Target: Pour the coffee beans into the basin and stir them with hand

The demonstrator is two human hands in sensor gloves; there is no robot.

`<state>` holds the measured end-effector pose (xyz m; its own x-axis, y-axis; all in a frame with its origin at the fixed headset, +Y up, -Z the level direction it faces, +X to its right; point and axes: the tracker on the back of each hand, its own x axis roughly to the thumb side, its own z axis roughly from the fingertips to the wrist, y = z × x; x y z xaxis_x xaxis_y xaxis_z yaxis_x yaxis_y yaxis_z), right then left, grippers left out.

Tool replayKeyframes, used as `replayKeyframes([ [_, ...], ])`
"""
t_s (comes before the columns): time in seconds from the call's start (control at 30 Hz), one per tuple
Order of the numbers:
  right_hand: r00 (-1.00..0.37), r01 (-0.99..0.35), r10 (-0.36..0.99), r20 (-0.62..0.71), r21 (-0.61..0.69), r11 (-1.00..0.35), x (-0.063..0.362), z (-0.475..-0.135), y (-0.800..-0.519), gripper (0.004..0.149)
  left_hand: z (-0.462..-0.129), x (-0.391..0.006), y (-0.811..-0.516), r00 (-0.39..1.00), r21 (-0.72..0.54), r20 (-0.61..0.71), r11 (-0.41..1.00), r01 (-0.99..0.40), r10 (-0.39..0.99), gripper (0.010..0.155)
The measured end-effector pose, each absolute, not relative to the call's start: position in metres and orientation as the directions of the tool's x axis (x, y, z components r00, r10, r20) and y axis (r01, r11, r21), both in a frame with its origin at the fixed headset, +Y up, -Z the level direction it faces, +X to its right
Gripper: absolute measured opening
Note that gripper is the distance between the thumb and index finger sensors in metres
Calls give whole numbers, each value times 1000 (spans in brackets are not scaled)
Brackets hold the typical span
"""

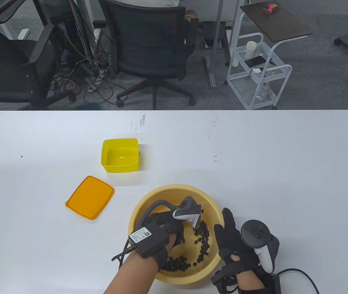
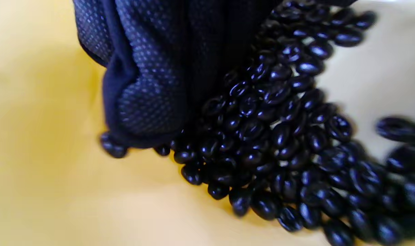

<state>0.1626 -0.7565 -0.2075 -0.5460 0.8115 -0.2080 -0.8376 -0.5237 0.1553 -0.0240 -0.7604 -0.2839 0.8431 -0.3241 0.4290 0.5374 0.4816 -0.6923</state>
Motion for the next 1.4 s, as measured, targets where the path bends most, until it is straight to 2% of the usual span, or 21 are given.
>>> replayKeyframes([
  [0.13,-546,-838,812,-208,156,-523,163,-207,-756,65,-282,-25,-767,898,-785,414,441,435,-150,75],
  [0.3,-545,-838,813,-206,156,-522,163,-208,-756,65,-279,-33,-762,929,-882,321,417,222,184,72],
  [0.43,-544,-839,814,-206,155,-521,162,-207,-757,65,-277,-28,-759,868,-918,259,387,84,425,69],
  [0.5,-542,-840,815,-203,152,-521,162,-207,-757,65,-275,-23,-758,783,-934,235,357,18,576,71],
  [0.6,-536,-844,821,-197,151,-515,163,-208,-757,65,-272,-21,-752,715,-935,224,354,-34,662,73],
  [0.77,-545,-838,818,-184,142,-527,163,-208,-756,66,-271,-26,-736,708,-889,306,458,-27,636,75],
  [0.87,-559,-829,810,-178,146,-540,164,-208,-756,66,-268,-31,-724,747,-841,363,542,4,557,75],
  [0.97,-568,-823,806,-170,140,-550,165,-207,-755,67,-263,-34,-695,772,-696,506,710,102,386,77],
  [1.13,-646,-763,758,-89,60,-643,166,-198,-745,75,-248,-43,-650,786,-445,609,867,223,110,76],
  [1.23,-725,-689,689,6,-17,-725,164,-186,-732,78,-230,-61,-627,776,-232,620,918,321,-114,76],
  [1.4,-800,-599,586,131,-114,-793,155,-173,-715,81,-200,-109,-614,803,31,536,957,289,-260,77],
])
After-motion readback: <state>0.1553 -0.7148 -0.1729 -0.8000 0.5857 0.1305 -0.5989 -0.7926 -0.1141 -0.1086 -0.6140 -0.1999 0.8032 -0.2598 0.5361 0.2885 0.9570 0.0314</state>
